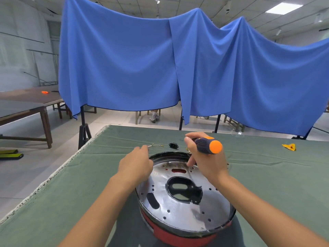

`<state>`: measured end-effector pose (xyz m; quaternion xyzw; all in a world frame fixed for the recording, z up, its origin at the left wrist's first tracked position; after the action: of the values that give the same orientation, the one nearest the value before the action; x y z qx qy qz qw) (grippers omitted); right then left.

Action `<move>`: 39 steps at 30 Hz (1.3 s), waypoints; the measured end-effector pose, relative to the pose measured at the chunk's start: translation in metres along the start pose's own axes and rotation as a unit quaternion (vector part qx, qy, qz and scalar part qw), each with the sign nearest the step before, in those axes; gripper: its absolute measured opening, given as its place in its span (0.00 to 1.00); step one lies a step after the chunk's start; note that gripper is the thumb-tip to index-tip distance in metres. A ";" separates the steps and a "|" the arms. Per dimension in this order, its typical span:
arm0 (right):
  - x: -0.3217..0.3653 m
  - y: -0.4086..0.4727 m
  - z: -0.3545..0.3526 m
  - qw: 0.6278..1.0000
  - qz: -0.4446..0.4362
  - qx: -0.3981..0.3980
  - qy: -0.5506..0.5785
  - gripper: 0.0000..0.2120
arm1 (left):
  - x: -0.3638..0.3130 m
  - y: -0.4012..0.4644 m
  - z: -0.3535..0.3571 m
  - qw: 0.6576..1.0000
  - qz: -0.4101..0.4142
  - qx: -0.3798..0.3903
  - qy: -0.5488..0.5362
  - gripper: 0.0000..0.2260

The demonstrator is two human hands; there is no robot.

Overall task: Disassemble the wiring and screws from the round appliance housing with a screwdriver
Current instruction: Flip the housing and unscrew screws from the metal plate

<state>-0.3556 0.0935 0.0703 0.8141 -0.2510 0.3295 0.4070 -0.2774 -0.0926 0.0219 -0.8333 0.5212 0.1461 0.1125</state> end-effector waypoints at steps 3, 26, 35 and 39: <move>0.006 0.000 -0.011 0.997 0.009 -0.066 0.024 0.15 | -0.005 0.003 0.018 0.997 0.054 0.053 -0.015 0.23; 0.044 0.010 -0.018 0.987 -0.083 -0.134 -0.038 0.16 | -0.019 0.003 0.029 0.988 0.119 0.025 0.094 0.19; 0.051 0.013 -0.012 0.986 -0.101 -0.120 -0.048 0.16 | -0.020 0.001 0.033 0.984 0.112 0.056 0.124 0.23; 0.045 0.014 -0.009 0.988 -0.087 -0.117 -0.044 0.15 | -0.019 0.002 0.032 0.984 0.111 0.059 0.127 0.23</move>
<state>-0.3382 0.0871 0.1149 0.7934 -0.2334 0.2256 0.5150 -0.2913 -0.0666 -0.0014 -0.7738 0.6283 0.0198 0.0779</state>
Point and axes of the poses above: each hand's wrist, its own y-axis towards the middle knuckle, its own z-axis out of the palm, x = y × z, the point moved 8 cm from there along y, towards the middle knuckle, and after that the axes turned 13 degrees about x, right-handed, at the moved point
